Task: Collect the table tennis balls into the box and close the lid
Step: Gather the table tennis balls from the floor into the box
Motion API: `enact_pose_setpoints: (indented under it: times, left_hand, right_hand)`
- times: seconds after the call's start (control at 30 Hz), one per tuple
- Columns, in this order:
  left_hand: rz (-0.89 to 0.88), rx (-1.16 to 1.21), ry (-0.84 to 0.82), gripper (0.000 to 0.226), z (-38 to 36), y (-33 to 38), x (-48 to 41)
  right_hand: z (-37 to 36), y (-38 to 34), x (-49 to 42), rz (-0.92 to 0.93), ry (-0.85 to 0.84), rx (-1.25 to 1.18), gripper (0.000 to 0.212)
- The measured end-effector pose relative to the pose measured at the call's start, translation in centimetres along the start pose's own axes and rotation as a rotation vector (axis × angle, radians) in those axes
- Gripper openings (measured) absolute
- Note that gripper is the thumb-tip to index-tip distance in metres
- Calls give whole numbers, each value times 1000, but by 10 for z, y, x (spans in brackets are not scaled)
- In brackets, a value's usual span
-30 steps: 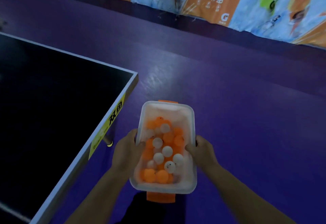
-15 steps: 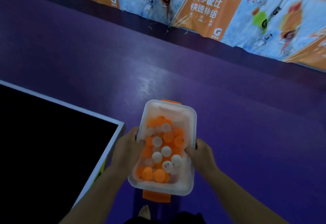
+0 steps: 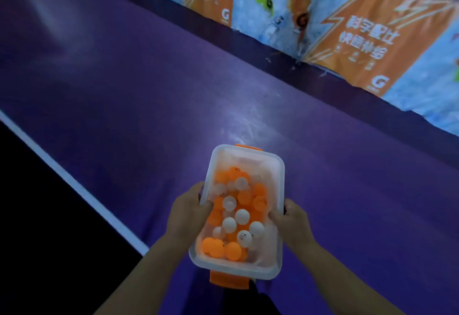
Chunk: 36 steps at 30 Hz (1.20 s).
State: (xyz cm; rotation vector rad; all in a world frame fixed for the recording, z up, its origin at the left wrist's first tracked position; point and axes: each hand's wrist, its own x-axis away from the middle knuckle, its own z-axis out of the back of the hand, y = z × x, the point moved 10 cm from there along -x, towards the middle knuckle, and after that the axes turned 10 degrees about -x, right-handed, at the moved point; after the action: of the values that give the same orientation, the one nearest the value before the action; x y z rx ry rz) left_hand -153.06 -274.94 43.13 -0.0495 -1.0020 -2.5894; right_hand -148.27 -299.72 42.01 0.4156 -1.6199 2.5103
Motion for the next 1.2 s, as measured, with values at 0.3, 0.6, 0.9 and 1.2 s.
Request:
enact_pose_setpoints:
  times: [0.3,0.6,0.9,1.2]
  left_hand:
    - [389,113,150,32,21,-11,-123]
    - [560,167,300,21,94,-85,-232]
    - [591,146,355,15,196,-135,-366]
    - [734,144,487,12,273,-209,-424]
  right_hand:
    - [-49,-95,-185,84,-292,69,19]
    - [-189,-180,-310,162,-487,225,14]
    - [-306,-294,-411,199,-540,244,16]
    - [-450,-363,-474,279,-727,321,16]
